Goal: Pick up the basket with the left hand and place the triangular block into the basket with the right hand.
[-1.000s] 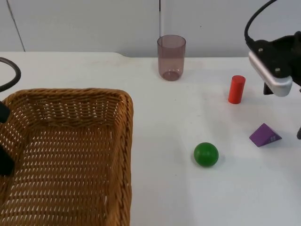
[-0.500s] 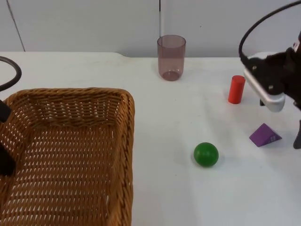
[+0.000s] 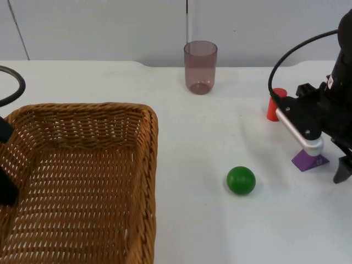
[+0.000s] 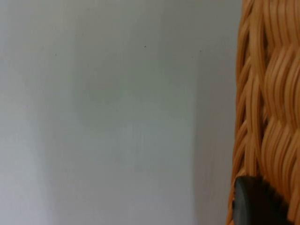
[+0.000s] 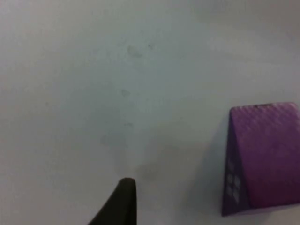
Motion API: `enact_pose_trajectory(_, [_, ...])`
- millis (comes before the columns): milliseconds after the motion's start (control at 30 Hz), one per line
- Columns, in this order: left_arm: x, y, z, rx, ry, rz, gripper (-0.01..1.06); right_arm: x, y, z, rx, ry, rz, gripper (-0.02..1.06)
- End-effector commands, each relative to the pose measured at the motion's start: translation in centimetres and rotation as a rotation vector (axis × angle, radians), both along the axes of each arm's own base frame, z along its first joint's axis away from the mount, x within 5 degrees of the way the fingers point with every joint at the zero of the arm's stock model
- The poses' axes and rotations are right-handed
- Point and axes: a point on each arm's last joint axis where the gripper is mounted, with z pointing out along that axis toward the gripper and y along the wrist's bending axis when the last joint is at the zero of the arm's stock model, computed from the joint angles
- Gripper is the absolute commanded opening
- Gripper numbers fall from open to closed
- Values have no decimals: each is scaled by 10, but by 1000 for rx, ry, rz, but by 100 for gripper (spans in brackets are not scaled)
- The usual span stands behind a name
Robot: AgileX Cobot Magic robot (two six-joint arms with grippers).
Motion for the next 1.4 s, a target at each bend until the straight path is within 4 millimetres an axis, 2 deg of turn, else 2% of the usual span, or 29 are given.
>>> enact_pose_trajectory(0, [0,-4,2,-31,6,-3,0,3,5,3,8,-42,32,101])
enact_pose_trajectory(267, [0,-4,2,-31,6,-3,0,4,8,3,15,-57,50,101])
enact_pose_trajectory(400, [1,-4,2,-28,3,-1,0,2,9,-9,4,-22,58,101])
enact_pose_trajectory(533, [1,-4,2,-28,3,-1,0,1,9,-11,-2,-5,55,101])
enact_pose_trajectory(667, [1,-4,2,-28,3,-1,0,0,8,-11,-5,5,50,96])
enact_pose_trajectory(700, [1,-4,2,-28,3,-1,0,0,8,-11,-7,10,50,91])
enact_pose_trajectory(800, [1,-4,2,-30,5,-2,0,-1,8,-11,-9,16,49,61])
enact_pose_trajectory(833, [1,-4,2,-30,5,-2,0,-1,8,-11,-9,16,49,61])
enact_pose_trajectory(867, [1,-4,2,-30,5,-2,0,-1,8,-11,-9,16,49,48])
enact_pose_trajectory(900, [1,-4,2,-32,6,-1,0,0,8,-11,-11,12,52,27])
enact_pose_trajectory(933, [1,-4,2,-32,6,-1,0,0,8,-11,-11,12,52,27])
enact_pose_trajectory(1000, [0,-4,2,-35,9,-3,0,1,8,-5,-2,-16,59,2])
enact_pose_trajectory(1100, [0,-5,3,-38,8,0,0,2,9,14,14,-56,50,0])
enact_pose_trajectory(1133, [0,-5,3,-38,8,0,0,2,9,14,14,-56,50,0])
enact_pose_trajectory(1267, [1,-5,3,-38,1,-8,0,-9,5,59,25,-75,-10,0])
enact_pose_trajectory(1300, [1,-5,3,-38,1,-8,0,-9,5,59,25,-75,-10,0])
enact_pose_trajectory(1333, [1,-5,3,-37,-3,-15,0,-15,3,69,21,-57,-20,0])
enact_pose_trajectory(1367, [0,-5,3,-40,0,-16,0,-23,2,90,51,-58,-66,0])
